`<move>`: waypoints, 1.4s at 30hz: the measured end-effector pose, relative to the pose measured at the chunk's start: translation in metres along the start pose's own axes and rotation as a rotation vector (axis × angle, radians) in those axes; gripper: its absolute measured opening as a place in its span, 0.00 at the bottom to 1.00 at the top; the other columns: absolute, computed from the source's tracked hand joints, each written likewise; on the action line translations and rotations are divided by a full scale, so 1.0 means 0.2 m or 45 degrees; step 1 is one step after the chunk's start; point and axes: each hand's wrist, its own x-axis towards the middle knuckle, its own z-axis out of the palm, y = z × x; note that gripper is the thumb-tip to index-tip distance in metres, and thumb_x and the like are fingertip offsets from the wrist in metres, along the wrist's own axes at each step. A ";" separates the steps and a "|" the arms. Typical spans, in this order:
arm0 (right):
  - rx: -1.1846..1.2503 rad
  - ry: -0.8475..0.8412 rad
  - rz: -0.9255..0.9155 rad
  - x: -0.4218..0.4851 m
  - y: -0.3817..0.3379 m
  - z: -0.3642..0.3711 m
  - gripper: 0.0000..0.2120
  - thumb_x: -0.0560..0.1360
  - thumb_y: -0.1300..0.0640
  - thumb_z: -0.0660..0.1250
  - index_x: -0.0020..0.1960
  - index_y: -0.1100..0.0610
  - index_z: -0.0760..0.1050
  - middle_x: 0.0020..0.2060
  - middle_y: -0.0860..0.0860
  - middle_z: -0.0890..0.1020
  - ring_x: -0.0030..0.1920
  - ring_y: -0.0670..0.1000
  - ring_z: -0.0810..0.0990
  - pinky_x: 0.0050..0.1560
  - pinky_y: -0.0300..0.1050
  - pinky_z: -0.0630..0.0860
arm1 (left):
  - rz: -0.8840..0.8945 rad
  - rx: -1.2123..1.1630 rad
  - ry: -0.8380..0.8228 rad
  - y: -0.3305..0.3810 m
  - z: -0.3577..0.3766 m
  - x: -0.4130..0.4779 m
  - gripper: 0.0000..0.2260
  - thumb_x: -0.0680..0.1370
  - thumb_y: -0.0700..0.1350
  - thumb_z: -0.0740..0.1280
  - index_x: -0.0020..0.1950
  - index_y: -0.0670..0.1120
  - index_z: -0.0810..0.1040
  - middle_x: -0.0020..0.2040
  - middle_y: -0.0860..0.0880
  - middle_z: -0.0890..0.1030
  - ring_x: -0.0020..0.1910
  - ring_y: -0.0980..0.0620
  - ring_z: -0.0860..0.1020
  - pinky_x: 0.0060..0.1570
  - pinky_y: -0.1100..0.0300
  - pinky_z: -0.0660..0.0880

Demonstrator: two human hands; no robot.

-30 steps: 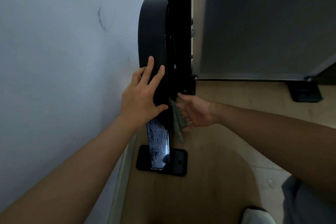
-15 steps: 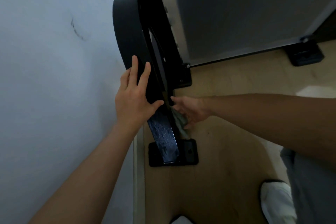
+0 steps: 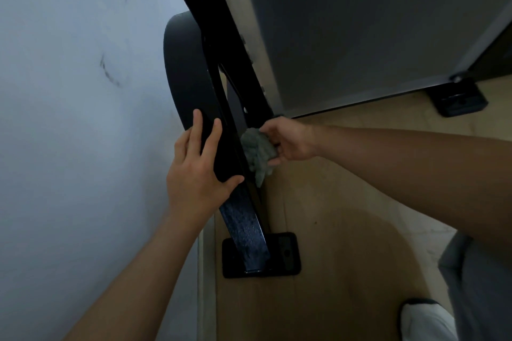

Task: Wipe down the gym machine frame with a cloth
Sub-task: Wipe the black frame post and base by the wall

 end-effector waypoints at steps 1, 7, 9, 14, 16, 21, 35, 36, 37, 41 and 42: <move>-0.015 0.051 -0.051 0.01 -0.02 0.00 0.14 0.79 0.53 0.61 0.62 0.57 0.76 0.55 0.55 0.80 0.55 0.55 0.79 0.52 0.53 0.81 | -0.004 -0.002 -0.006 0.00 0.00 0.00 0.56 0.59 0.63 0.81 0.81 0.51 0.61 0.83 0.46 0.55 0.73 0.43 0.65 0.55 0.49 0.79; -0.245 0.147 -0.406 0.14 -0.13 0.04 0.11 0.80 0.55 0.64 0.61 0.58 0.76 0.56 0.54 0.80 0.58 0.53 0.79 0.50 0.46 0.82 | -0.003 0.028 -0.009 0.00 0.02 0.00 0.55 0.60 0.65 0.80 0.81 0.51 0.61 0.83 0.46 0.55 0.72 0.42 0.65 0.51 0.49 0.80; -0.793 0.158 -0.724 0.21 -0.07 0.04 0.14 0.81 0.56 0.64 0.65 0.60 0.76 0.59 0.54 0.78 0.61 0.54 0.76 0.58 0.44 0.75 | -0.006 0.046 -0.012 0.00 0.01 0.00 0.55 0.59 0.64 0.80 0.81 0.51 0.61 0.83 0.46 0.55 0.72 0.42 0.66 0.51 0.49 0.80; -2.502 -0.099 -0.874 0.34 0.24 -0.16 0.32 0.82 0.37 0.54 0.82 0.48 0.52 0.82 0.53 0.51 0.81 0.57 0.49 0.76 0.57 0.58 | -0.034 0.053 -0.029 0.01 0.01 0.00 0.55 0.59 0.64 0.81 0.81 0.52 0.61 0.83 0.48 0.54 0.72 0.42 0.65 0.51 0.47 0.80; -2.631 -0.108 -0.906 0.35 0.28 -0.23 0.34 0.81 0.34 0.50 0.82 0.45 0.43 0.82 0.50 0.43 0.81 0.55 0.42 0.75 0.58 0.57 | -0.035 0.051 -0.033 0.02 0.00 0.00 0.55 0.59 0.64 0.81 0.81 0.52 0.61 0.83 0.48 0.55 0.72 0.42 0.65 0.51 0.47 0.80; -2.710 -0.241 -1.086 0.31 0.26 -0.31 0.33 0.82 0.36 0.49 0.82 0.45 0.43 0.82 0.50 0.44 0.81 0.56 0.42 0.78 0.59 0.55 | -0.032 0.041 -0.028 0.04 -0.01 0.01 0.54 0.59 0.62 0.82 0.81 0.50 0.62 0.83 0.46 0.56 0.72 0.41 0.65 0.52 0.46 0.80; -2.503 0.095 -0.853 0.52 0.12 -0.17 0.30 0.83 0.37 0.49 0.82 0.44 0.48 0.82 0.51 0.47 0.81 0.56 0.43 0.78 0.58 0.51 | -0.095 0.010 -0.043 0.07 -0.01 0.00 0.57 0.57 0.59 0.84 0.81 0.50 0.61 0.83 0.47 0.55 0.73 0.42 0.64 0.53 0.46 0.80; -2.549 0.088 -0.871 0.53 0.13 -0.17 0.30 0.82 0.37 0.49 0.82 0.44 0.47 0.82 0.51 0.46 0.81 0.57 0.43 0.78 0.58 0.51 | -0.100 0.007 -0.046 0.07 -0.02 0.01 0.57 0.57 0.59 0.84 0.81 0.50 0.61 0.83 0.47 0.55 0.73 0.42 0.64 0.53 0.46 0.80; -2.609 0.063 -0.904 0.52 0.14 -0.17 0.31 0.82 0.37 0.49 0.82 0.44 0.46 0.82 0.51 0.46 0.81 0.57 0.43 0.78 0.59 0.51 | -0.104 0.005 -0.052 0.08 -0.02 0.00 0.57 0.57 0.59 0.84 0.81 0.50 0.61 0.83 0.47 0.55 0.73 0.42 0.64 0.53 0.46 0.80; -2.794 -0.093 -1.067 0.46 0.23 -0.24 0.31 0.82 0.42 0.51 0.82 0.44 0.43 0.82 0.52 0.45 0.81 0.60 0.43 0.76 0.59 0.57 | -0.111 0.003 -0.060 0.08 -0.01 0.00 0.57 0.57 0.59 0.84 0.80 0.50 0.61 0.83 0.47 0.54 0.74 0.42 0.64 0.53 0.46 0.80; -2.804 -0.131 -1.100 0.43 0.25 -0.26 0.32 0.82 0.42 0.53 0.82 0.45 0.43 0.82 0.52 0.45 0.81 0.61 0.43 0.76 0.59 0.58 | -0.107 0.007 -0.061 0.08 -0.01 0.00 0.56 0.58 0.59 0.84 0.80 0.50 0.61 0.83 0.47 0.54 0.74 0.42 0.64 0.54 0.46 0.80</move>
